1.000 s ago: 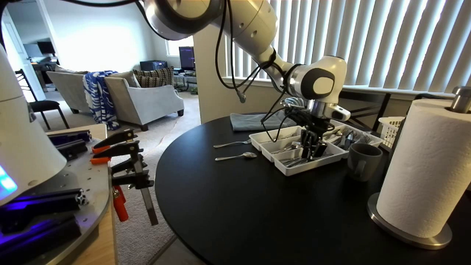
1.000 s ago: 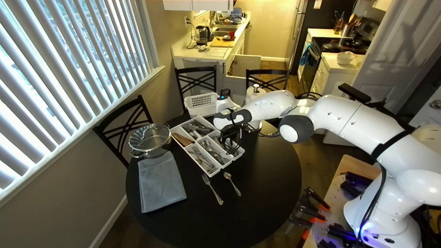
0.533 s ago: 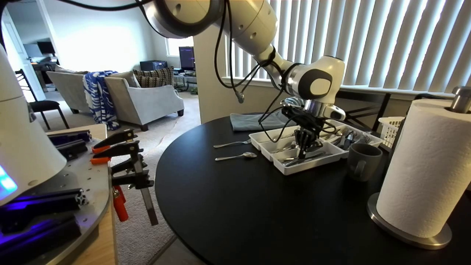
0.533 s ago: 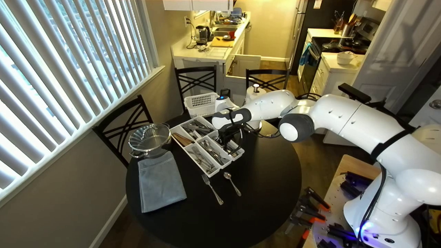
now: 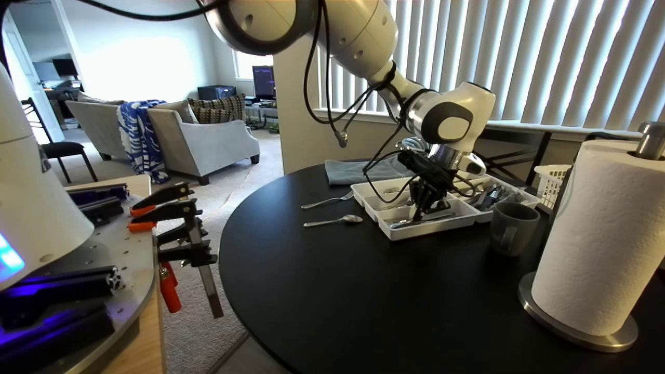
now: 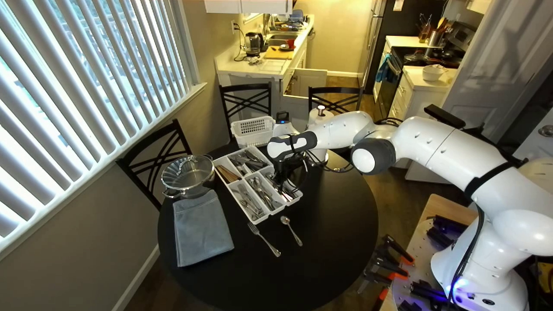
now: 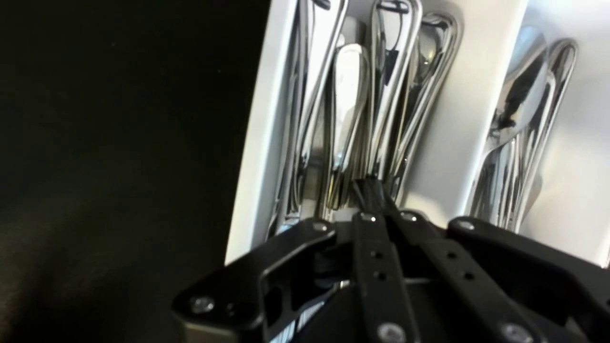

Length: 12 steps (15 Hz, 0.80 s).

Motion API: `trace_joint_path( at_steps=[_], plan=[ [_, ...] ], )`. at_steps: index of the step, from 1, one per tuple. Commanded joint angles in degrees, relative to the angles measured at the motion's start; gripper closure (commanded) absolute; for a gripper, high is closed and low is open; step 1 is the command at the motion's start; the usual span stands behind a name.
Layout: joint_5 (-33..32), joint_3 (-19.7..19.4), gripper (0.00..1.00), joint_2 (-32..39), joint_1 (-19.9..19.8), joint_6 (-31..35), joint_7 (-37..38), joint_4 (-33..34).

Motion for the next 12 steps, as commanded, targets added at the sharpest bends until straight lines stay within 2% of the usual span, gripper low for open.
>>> trace_joint_path(
  at_steps=[1, 4, 5, 7, 12],
  plan=[
    [1.3, 0.1, 1.0, 0.0, -0.4, -1.4, -0.9, -0.9],
    [1.5, -0.2, 1.0, 0.0, -0.2, -0.4, 0.7, 0.7],
    [1.4, -0.4, 0.74, 0.0, 0.0, -0.2, 1.2, 1.4],
    [1.2, -0.7, 0.68, 0.0, 0.1, -0.3, 2.2, 2.3],
    [0.9, -1.5, 0.36, 0.0, 0.3, -1.2, 4.2, 2.4]
  ],
)
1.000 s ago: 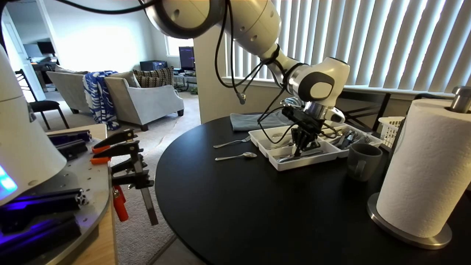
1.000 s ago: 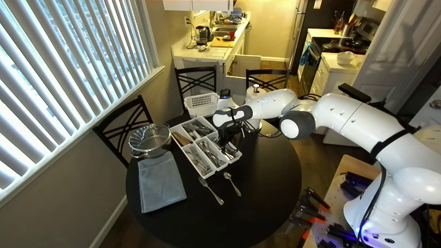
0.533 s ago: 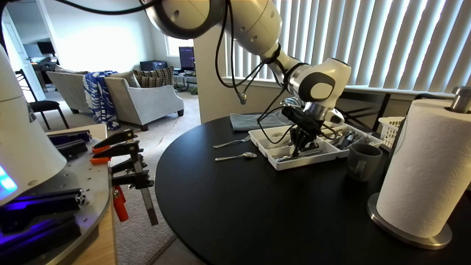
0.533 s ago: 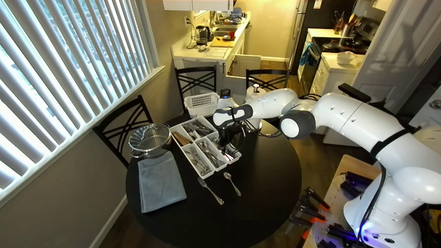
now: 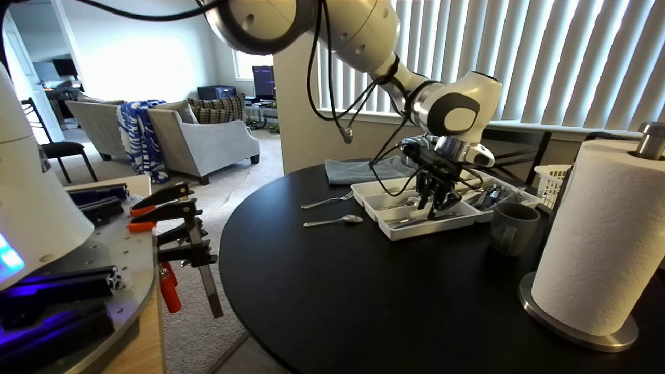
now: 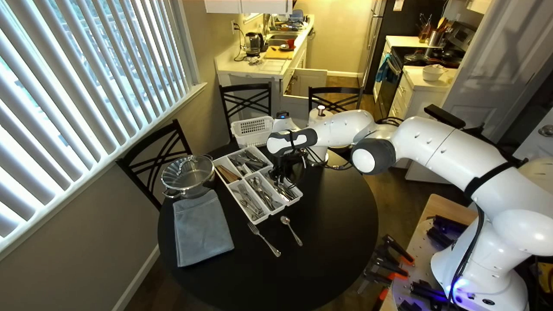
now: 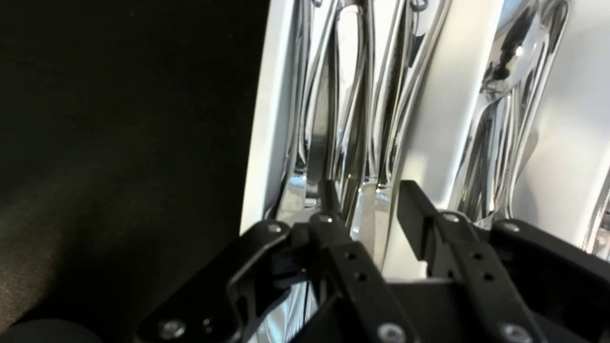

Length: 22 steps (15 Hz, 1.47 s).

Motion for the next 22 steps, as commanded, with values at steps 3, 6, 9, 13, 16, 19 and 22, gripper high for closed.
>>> trace_joint_path(
  at_steps=[3, 6, 9, 13, 16, 19, 22],
  plan=[
    [0.2, -2.0, 0.18, 0.2, 0.8, -2.3, 3.6, -2.7],
    [-1.0, -3.8, 0.02, 0.4, 2.2, -3.0, 6.4, -3.5],
    [-1.7, -4.9, 0.4, 0.4, 3.3, -3.5, 7.3, -3.2],
    [-2.7, -5.7, 0.65, 0.3, 4.4, -4.4, 7.5, -2.6],
    [-3.9, -6.3, 0.84, 0.3, 5.2, -5.4, 7.3, -2.4],
    [-4.4, -6.5, 0.98, 0.3, 5.7, -5.8, 7.3, -2.1],
    [-4.6, -6.4, 1.0, 0.3, 5.9, -5.8, 6.8, -1.6]
  ],
)
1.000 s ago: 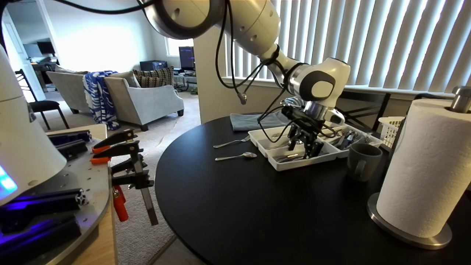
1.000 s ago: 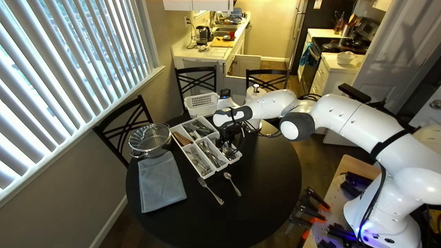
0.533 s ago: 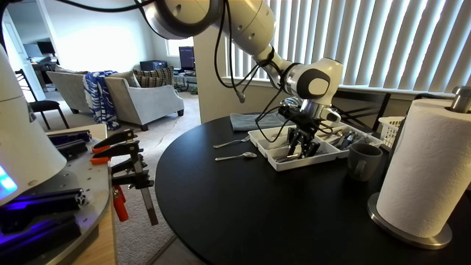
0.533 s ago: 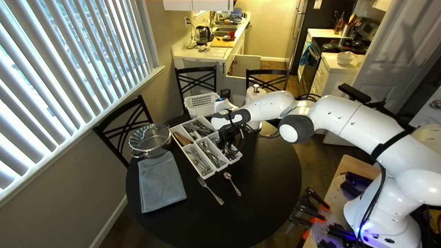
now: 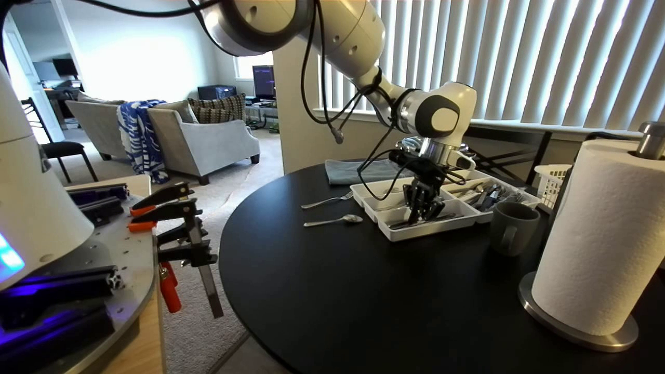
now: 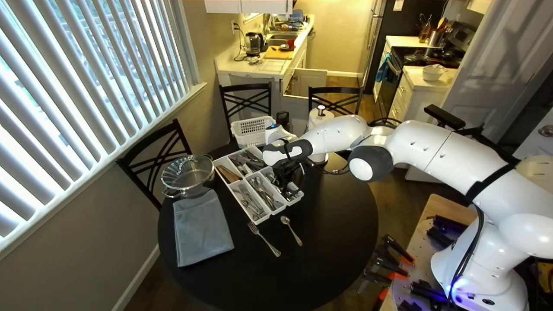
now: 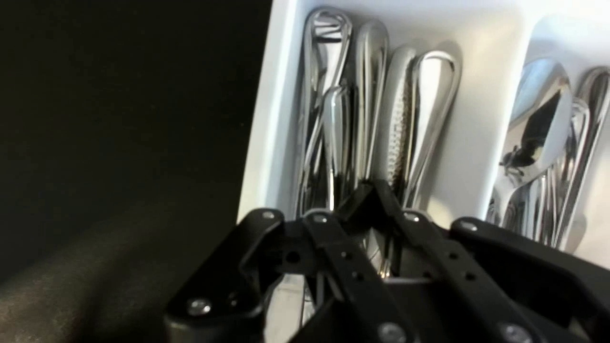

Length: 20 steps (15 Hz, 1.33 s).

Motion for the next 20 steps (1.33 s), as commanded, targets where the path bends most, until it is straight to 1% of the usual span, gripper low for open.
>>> trace_joint_path(
  at_steps=[1, 4, 7, 8, 9, 12, 13, 14, 15, 16, 17, 19, 20],
  plan=[
    [-1.1, -0.1, 0.99, 0.0, 0.2, -0.9, 0.3, 0.3],
    [-0.7, 0.3, 0.99, 0.0, -0.6, 0.1, -0.3, 2.1],
    [-1.6, -1.0, 0.99, 0.0, -0.3, 1.2, 1.2, 3.8],
    [-1.9, -1.6, 0.7, 0.0, -0.1, 1.3, 1.8, 3.8],
    [-2.1, -1.7, 0.7, -0.1, -0.1, 1.0, 1.5, 3.4],
    [-2.8, -1.8, 0.53, 0.0, 0.0, 0.1, 1.3, 1.3],
    [-3.0, -2.0, 0.48, 0.2, 0.1, -0.2, 1.5, 0.5],
    [-3.0, -1.8, 0.87, 0.3, 0.0, -0.8, 1.2, 0.2],
    [-3.0, -1.8, 0.36, 0.5, 0.0, -1.2, 1.0, 0.0],
    [-3.0, -1.8, 0.35, 0.6, 0.0, -1.5, 0.8, 0.0],
    [-3.0, -1.6, 0.3, 0.6, 0.0, -1.9, 0.4, 0.1],
    [-2.9, -1.4, 0.7, 0.6, 0.1, -2.3, 0.2, 0.0],
    [-2.7, -1.1, 0.73, 0.6, -0.1, -2.5, -0.1, 0.0]
  ],
)
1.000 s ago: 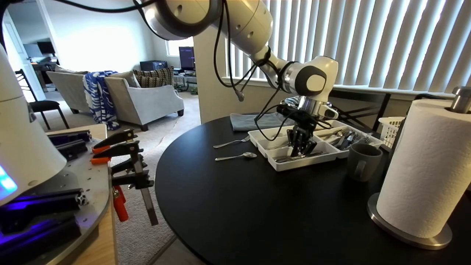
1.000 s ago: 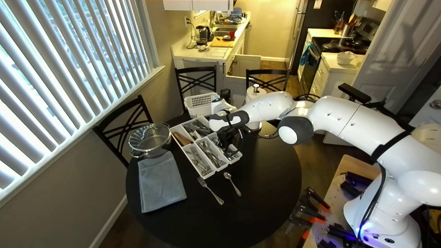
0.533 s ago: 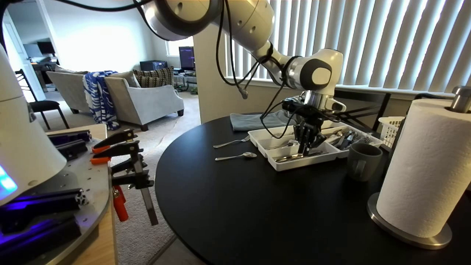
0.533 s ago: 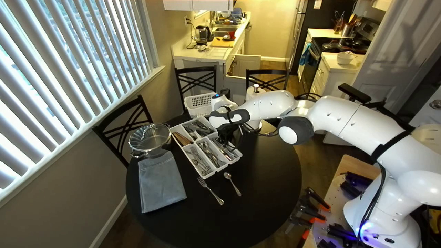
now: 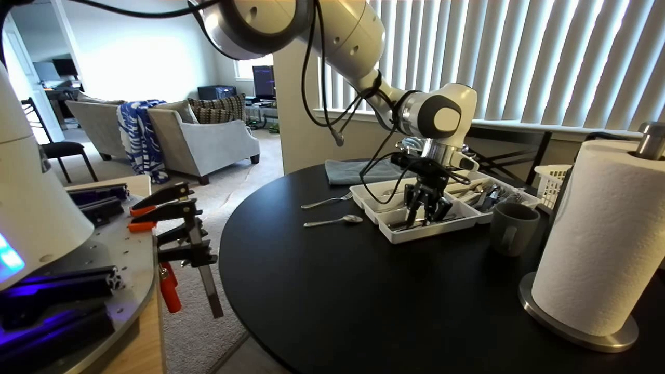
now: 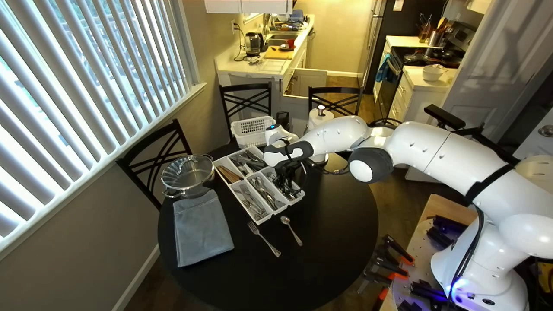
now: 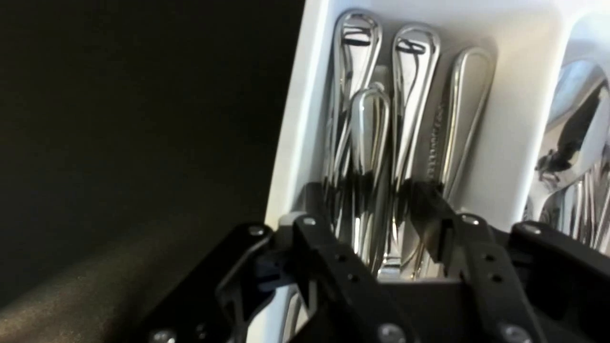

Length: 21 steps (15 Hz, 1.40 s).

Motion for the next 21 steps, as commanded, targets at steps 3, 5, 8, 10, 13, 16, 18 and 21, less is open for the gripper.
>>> trace_joint_path(
  at_steps=[3, 5, 8, 10, 13, 16, 18, 21],
  plan=[
    [-0.5, 0.9, 0.92, 0.0, -0.4, -1.0, -0.8, -0.2],
    [-0.3, 1.1, 0.95, -0.3, -0.6, -0.3, -0.6, 0.4],
    [-0.4, 0.6, 1.0, -0.4, -0.6, 1.1, 0.6, 2.3],
    [-0.1, 0.8, 1.0, -0.4, -1.2, 2.1, 0.3, 4.0],
    [0.0, 0.9, 1.0, -0.5, -1.8, 2.8, 0.4, 5.5],
    [-0.1, 1.2, 1.0, -0.5, -1.8, 2.2, 0.0, 5.5],
    [0.4, 2.1, 0.72, -0.5, -1.9, 1.7, -1.4, 5.0],
    [0.6, 2.8, 0.55, -0.2, -1.8, 1.6, -1.1, 4.0]
  ],
)
